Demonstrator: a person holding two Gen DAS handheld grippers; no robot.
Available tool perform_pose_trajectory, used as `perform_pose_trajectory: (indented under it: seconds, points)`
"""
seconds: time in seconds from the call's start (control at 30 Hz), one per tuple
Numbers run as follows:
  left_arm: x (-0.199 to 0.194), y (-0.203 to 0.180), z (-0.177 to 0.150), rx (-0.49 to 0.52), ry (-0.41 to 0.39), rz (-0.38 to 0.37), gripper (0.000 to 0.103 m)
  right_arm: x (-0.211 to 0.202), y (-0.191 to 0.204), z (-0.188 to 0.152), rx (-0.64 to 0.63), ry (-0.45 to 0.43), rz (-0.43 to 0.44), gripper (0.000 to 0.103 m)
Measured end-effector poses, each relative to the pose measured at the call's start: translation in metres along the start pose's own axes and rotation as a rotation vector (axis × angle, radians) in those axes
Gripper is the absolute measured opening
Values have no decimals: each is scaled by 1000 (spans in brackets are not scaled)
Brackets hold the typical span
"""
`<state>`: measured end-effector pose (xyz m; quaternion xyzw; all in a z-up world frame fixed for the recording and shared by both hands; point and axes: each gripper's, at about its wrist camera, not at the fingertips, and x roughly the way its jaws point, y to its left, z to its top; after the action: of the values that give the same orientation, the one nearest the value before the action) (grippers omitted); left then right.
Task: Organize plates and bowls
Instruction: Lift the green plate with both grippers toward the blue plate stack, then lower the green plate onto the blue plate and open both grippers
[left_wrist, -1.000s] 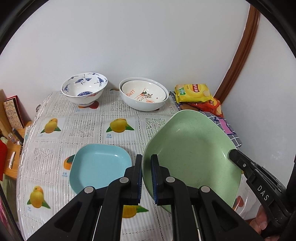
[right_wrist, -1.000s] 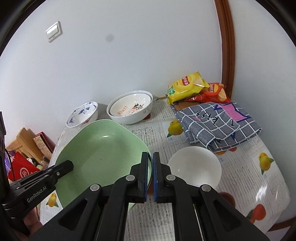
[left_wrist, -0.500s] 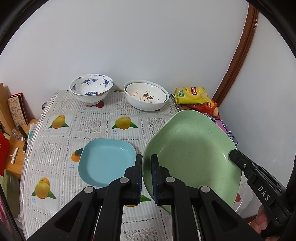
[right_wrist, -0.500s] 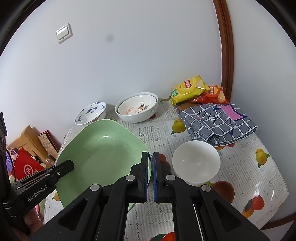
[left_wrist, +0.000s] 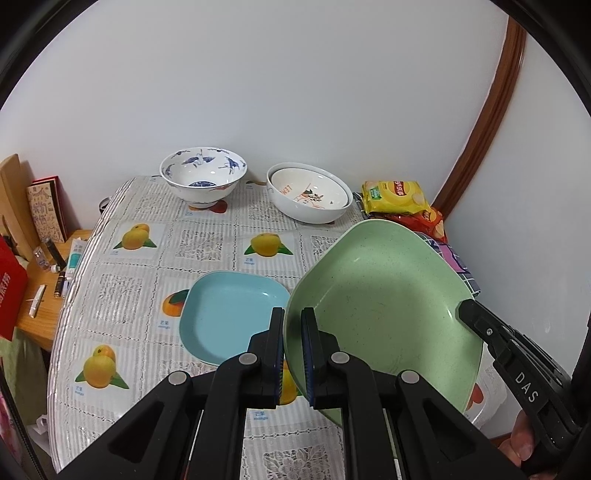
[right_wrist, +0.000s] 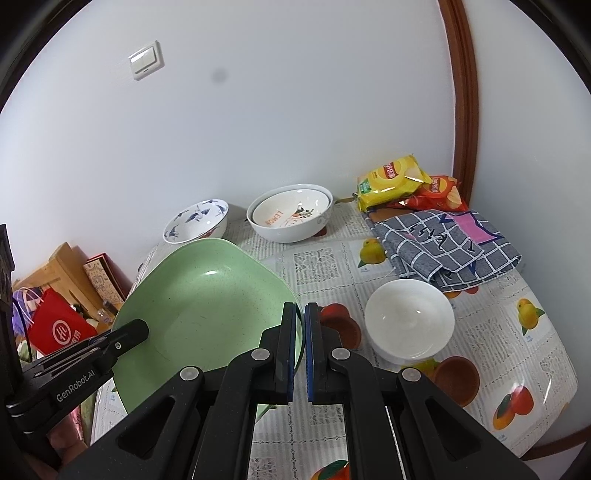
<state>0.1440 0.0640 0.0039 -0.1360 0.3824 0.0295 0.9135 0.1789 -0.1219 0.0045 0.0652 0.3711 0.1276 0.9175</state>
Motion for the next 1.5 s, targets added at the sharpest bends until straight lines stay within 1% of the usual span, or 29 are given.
perform_pose_trajectory:
  seconds: [0.3,0.57,0.8,0.97,1.2,1.37,1.5]
  points:
    - [6,20,1,-30,10,17,9,16,16,2,-27,14,12,5]
    - [22,48,-3,-73,38,44,9,43,35,0,-62,52,29,5]
    - [38,74,-11,-105,76,80,9,72,51,-13,-82,110,49,5]
    - [54,93,-21,-135,119,102,9,95,61,-27,-95,165,59,5]
    - [71,108,-31,-150,160,121,9,122,68,-43,-104,227,64,5]
    - [80,115,-34,-163,179,125,9,134,73,-47,-113,251,62,5]
    - [83,117,-29,-163,181,130,9,140,77,-43,-120,249,55,5]
